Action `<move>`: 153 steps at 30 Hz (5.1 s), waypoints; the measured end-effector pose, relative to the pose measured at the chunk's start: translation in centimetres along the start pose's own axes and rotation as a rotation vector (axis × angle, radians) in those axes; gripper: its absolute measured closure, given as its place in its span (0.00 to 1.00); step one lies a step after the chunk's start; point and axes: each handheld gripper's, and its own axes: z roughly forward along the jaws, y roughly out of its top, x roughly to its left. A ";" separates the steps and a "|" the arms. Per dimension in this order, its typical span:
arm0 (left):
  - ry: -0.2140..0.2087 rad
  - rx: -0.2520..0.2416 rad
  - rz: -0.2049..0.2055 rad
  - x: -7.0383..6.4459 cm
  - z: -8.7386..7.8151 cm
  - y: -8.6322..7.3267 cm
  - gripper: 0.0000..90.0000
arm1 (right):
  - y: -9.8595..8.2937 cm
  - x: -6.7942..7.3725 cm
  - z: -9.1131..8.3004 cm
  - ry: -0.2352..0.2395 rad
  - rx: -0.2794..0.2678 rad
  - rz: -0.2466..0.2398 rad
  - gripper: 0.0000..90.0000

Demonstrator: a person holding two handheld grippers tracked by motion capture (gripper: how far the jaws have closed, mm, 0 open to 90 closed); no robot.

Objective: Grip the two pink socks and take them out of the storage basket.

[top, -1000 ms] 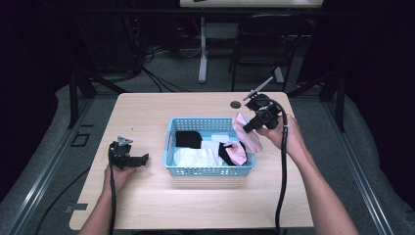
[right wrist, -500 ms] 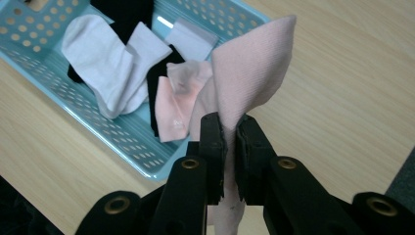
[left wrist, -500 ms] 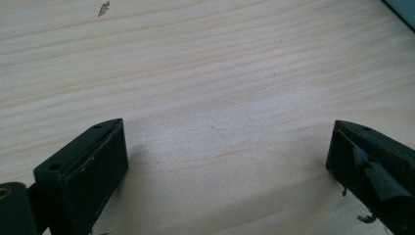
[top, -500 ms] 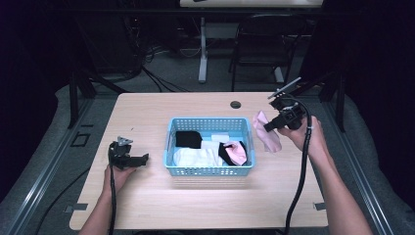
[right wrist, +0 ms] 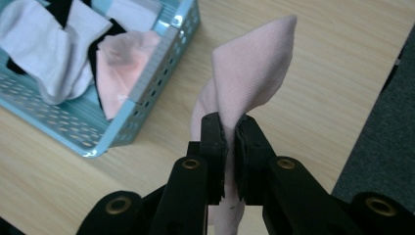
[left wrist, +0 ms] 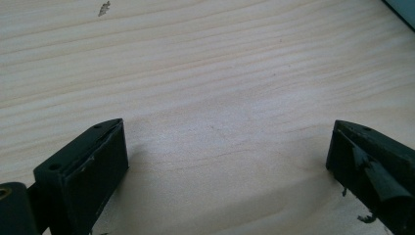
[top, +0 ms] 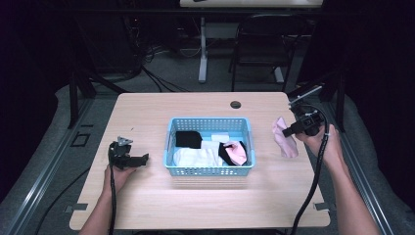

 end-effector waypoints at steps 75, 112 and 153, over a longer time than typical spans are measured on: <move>0.000 -0.002 -0.001 0.0 0.0 0.0 0.02 | 0.9 5.4 3.5 0.048 -0.020 -0.156 0.00; -0.001 -0.002 -0.001 0.0 0.0 0.0 0.02 | 5.9 13.3 14.3 -0.007 0.137 -0.332 0.26; -0.001 -0.003 0.001 0.0 0.0 0.0 0.02 | 5.6 11.3 12.6 0.102 0.092 -0.220 0.84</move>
